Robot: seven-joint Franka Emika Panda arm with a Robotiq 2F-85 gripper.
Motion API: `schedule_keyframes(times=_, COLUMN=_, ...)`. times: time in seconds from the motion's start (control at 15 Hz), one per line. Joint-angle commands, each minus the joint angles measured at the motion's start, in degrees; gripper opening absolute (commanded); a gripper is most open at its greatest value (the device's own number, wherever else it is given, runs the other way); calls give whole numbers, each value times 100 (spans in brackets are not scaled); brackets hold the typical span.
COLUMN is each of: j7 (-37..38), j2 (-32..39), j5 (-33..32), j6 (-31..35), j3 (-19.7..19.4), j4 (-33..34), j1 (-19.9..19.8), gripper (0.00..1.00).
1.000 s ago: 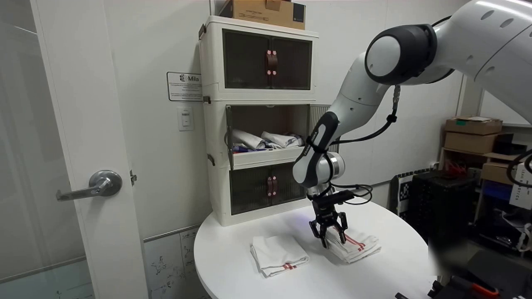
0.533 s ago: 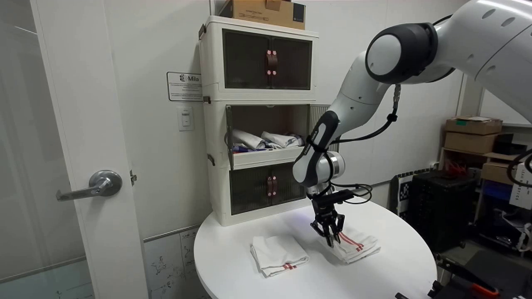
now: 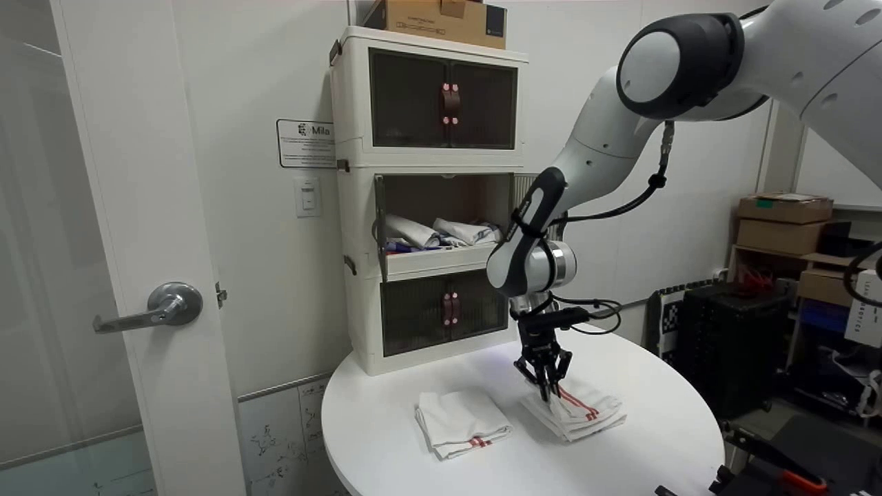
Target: Pick up the white and red towel on the right and place it in the open cabinet
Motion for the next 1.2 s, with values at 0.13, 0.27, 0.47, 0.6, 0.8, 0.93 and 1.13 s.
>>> schedule_keyframes(times=0.13, j7=129, j2=-1089, j5=700, j6=351, j3=26, j4=-944, j1=-93, gripper=6)
schedule_keyframes(times=0.27, j7=228, j2=-1344, j5=786, j6=449, j3=-4, j4=-1117, j1=-50, gripper=6)
schedule_keyframes(times=0.47, j7=352, j2=-1660, j5=818, j6=613, j3=-13, j4=-1342, j1=-9, gripper=6)
schedule_keyframes(times=0.6, j7=130, j2=-1961, j5=1134, j6=1115, j3=138, j4=-1610, j1=-135, gripper=6)
schedule_keyframes(times=0.8, j7=70, j2=-2382, j5=1544, j6=1966, j3=267, j4=-1894, j1=-118, gripper=4)
schedule_keyframes(times=0.93, j7=78, j2=-2599, j5=1591, j6=2465, j3=332, j4=-1970, j1=-40, gripper=3)
schedule_keyframes(times=1.13, j7=199, j2=-2928, j5=1428, j6=2863, j3=385, j4=-1941, j1=109, gripper=3)
